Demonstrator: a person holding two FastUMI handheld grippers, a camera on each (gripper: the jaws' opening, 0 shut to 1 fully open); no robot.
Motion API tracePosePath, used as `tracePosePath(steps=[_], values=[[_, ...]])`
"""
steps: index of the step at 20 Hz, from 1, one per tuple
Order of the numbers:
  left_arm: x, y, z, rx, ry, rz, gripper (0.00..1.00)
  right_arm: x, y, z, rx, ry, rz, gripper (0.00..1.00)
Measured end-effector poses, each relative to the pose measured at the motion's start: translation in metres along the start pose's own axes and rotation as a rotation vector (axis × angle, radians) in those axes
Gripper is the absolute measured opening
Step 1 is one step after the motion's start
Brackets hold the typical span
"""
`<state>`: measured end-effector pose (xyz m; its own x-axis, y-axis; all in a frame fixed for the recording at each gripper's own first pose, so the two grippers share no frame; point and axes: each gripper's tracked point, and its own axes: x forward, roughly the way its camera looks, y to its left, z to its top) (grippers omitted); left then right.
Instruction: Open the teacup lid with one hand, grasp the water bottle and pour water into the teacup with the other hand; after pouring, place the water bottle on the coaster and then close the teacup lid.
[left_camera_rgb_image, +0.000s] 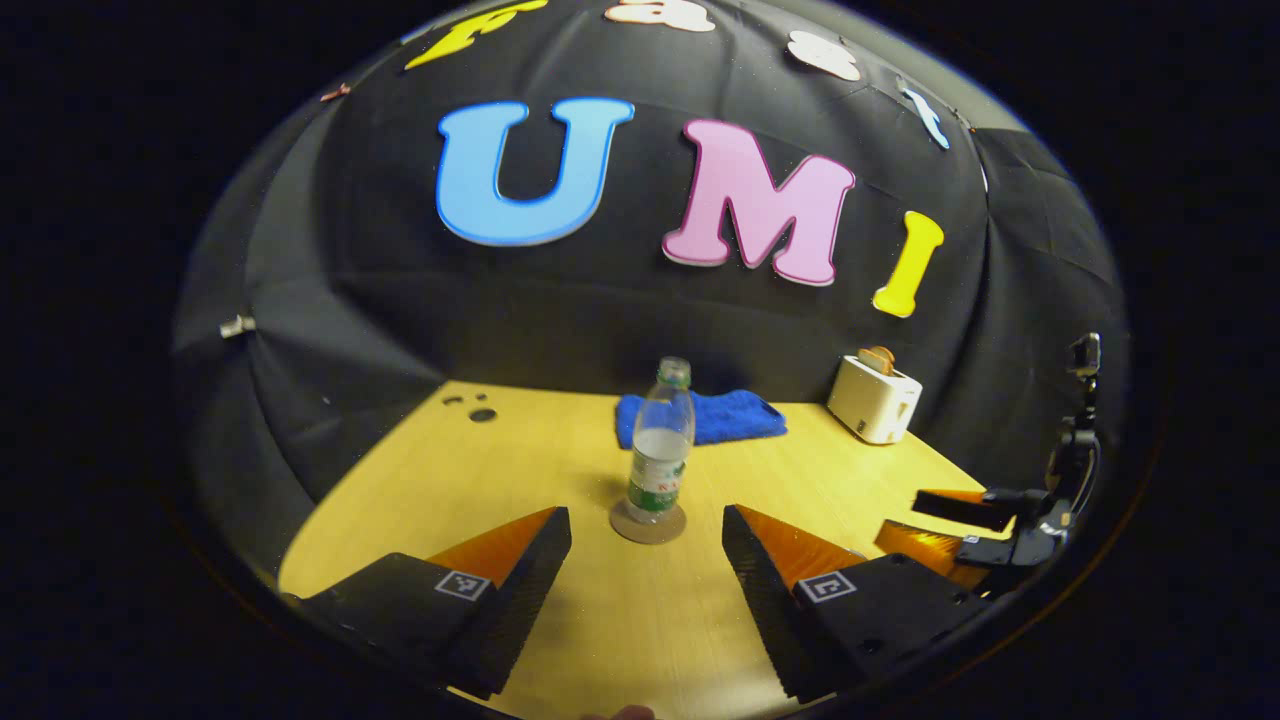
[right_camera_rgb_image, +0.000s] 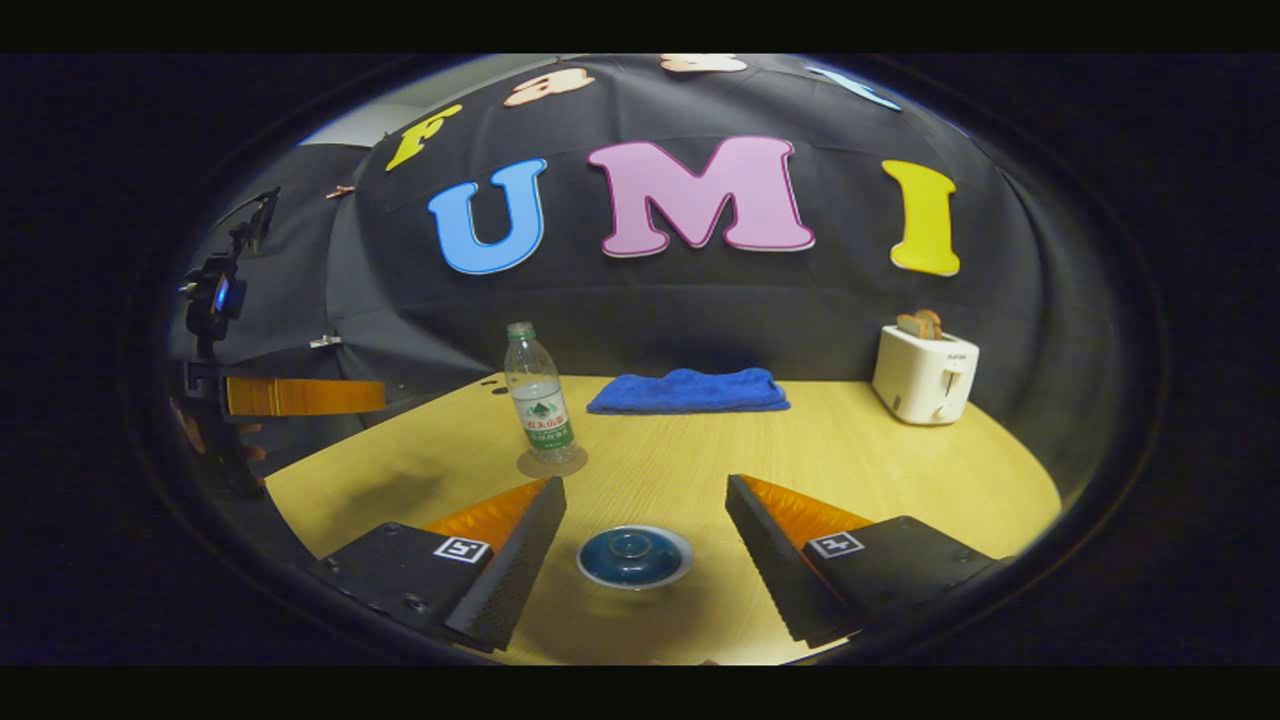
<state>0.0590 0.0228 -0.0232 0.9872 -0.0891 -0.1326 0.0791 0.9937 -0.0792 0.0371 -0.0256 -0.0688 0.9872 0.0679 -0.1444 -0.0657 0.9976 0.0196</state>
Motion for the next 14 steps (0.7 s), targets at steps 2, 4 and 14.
tracePosePath(steps=[2, 4, 14], values=[[-0.026, -0.016, 0.028, -0.016, -0.03, 0.066, 0.95, -0.018, -0.005, 0.046, -0.023, -0.036, -0.007, 0.99], [-0.044, -0.026, 0.045, -0.062, -0.035, 0.089, 0.96, -0.028, -0.003, 0.082, -0.028, -0.071, -0.005, 0.99], [-0.147, -0.025, 0.078, -0.076, -0.141, 0.181, 0.96, -0.076, 0.051, 0.149, -0.023, -0.1, 0.032, 0.99]])
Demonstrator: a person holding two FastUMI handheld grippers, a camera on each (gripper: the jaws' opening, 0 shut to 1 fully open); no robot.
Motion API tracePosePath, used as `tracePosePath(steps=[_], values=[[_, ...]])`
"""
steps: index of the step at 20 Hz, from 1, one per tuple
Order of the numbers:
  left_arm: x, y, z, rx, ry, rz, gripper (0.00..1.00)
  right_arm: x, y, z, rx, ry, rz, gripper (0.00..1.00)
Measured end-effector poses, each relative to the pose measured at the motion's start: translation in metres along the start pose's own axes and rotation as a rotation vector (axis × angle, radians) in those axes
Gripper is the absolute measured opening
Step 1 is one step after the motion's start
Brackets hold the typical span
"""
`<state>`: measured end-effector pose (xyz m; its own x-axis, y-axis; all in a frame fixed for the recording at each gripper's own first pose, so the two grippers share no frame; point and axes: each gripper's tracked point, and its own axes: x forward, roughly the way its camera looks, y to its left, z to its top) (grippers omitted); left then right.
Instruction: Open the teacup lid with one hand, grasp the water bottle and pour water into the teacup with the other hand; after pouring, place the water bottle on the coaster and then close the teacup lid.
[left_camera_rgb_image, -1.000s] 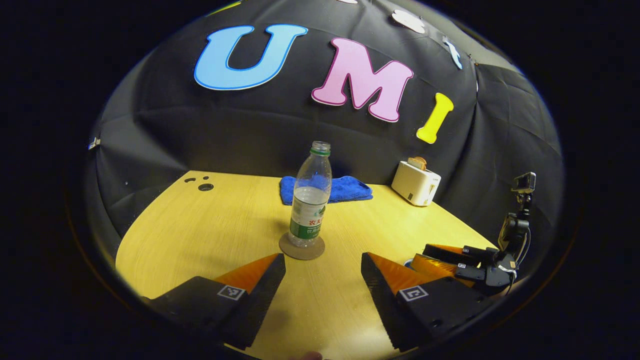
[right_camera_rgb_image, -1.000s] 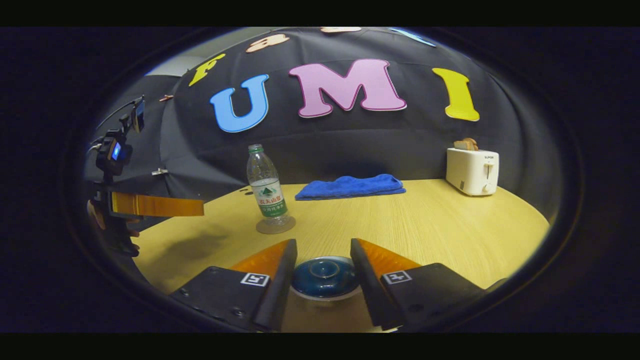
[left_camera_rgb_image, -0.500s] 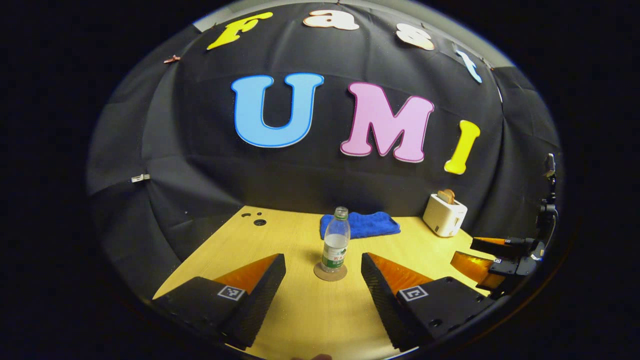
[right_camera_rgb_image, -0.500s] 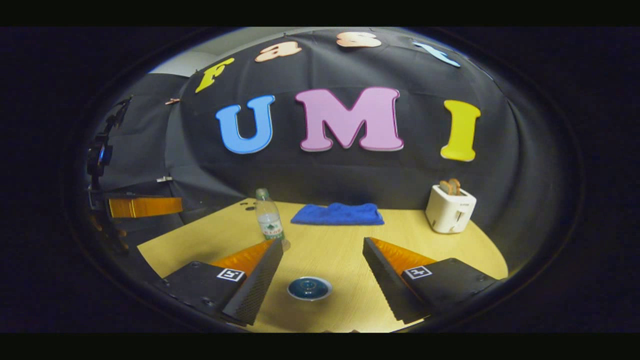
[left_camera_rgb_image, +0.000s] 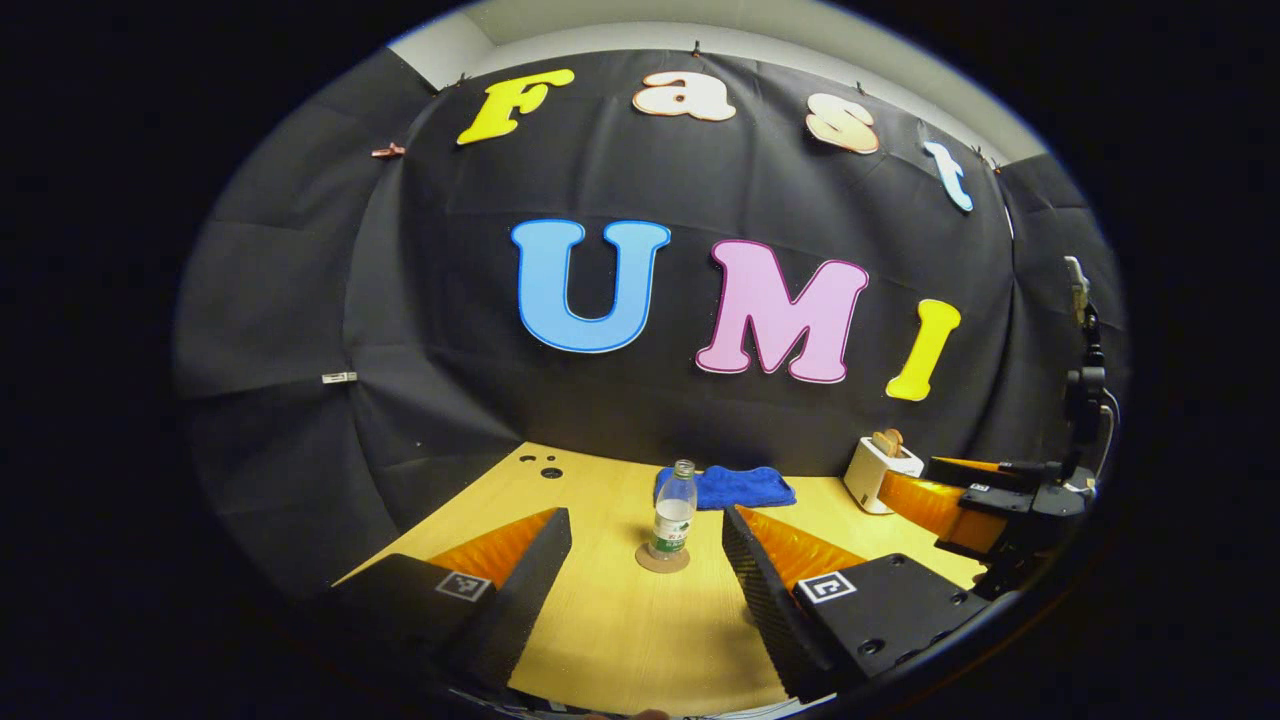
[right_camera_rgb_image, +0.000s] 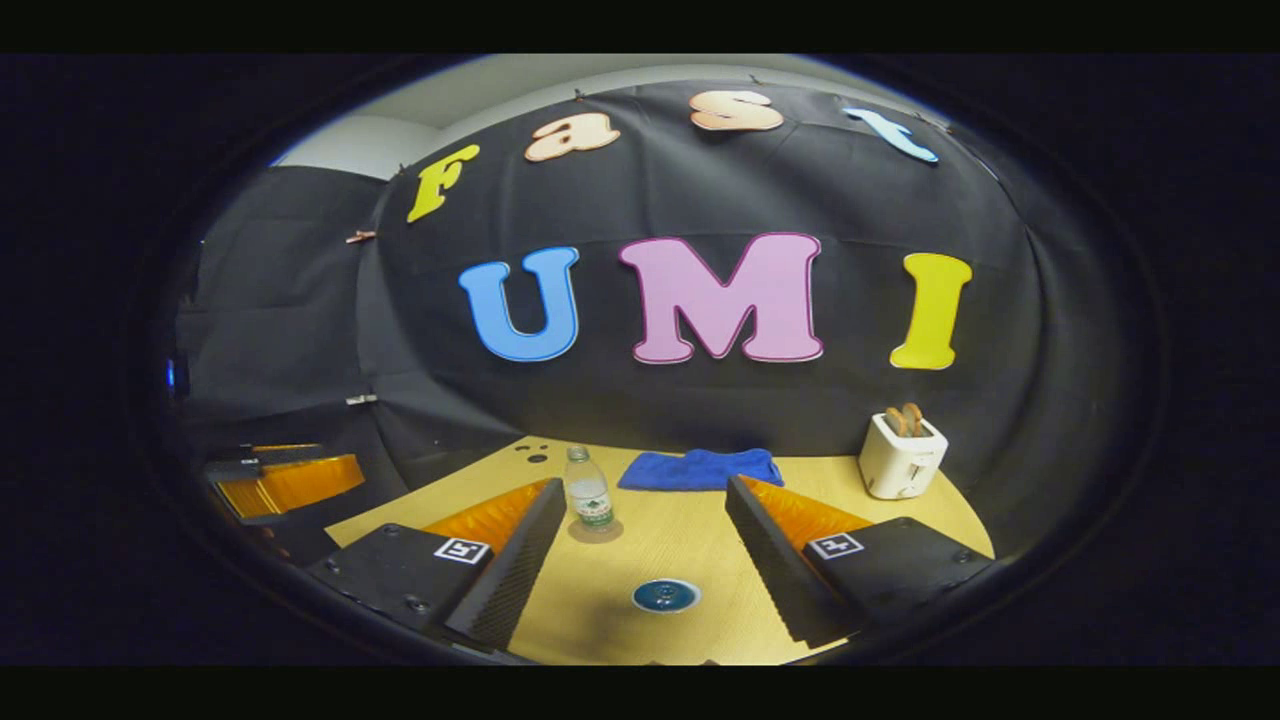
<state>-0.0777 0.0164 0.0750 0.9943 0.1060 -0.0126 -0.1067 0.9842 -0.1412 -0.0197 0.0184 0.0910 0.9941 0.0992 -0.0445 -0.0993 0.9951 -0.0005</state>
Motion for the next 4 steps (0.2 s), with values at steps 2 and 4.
tracePosePath(steps=[2, 4], values=[[-0.019, 0.013, 0.0, -0.019, 0.002, 0.005, 0.95, -0.004, 0.015, 0.006, -0.001, -0.007, 0.006, 0.99], [-0.034, 0.029, -0.008, -0.016, 0.018, 0.01, 0.96, -0.009, 0.023, 0.01, -0.015, -0.013, -0.003, 0.99]])
